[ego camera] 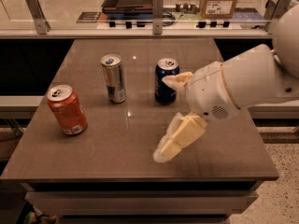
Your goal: Pick coke can
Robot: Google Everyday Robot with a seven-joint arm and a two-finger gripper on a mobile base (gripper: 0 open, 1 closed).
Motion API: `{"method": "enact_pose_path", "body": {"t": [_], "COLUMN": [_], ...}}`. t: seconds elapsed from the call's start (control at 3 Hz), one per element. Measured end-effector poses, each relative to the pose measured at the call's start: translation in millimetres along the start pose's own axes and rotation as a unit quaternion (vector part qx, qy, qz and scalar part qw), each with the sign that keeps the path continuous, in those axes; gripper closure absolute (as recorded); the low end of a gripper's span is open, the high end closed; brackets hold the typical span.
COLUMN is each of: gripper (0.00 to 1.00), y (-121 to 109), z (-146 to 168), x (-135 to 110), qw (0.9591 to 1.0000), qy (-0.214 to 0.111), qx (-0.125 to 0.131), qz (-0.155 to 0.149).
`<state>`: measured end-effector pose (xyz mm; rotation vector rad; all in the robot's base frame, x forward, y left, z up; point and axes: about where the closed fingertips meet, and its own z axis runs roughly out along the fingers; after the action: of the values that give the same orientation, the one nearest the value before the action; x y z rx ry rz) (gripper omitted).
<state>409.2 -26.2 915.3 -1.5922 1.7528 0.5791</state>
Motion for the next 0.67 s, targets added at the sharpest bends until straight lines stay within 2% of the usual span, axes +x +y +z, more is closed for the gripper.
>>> {"method": "enact_pose_path", "body": {"t": [0.33,0.67], "gripper": [0.00,0.00], "y": [3.0,3.5], "z": [23.8,23.7], "x": [-16.7,-16.8], "qw": [0.9985,0.9985], "qy": [-0.044,-0.044], "qx": [0.032,0.031], "qz": [-0.006,-0.006]}}
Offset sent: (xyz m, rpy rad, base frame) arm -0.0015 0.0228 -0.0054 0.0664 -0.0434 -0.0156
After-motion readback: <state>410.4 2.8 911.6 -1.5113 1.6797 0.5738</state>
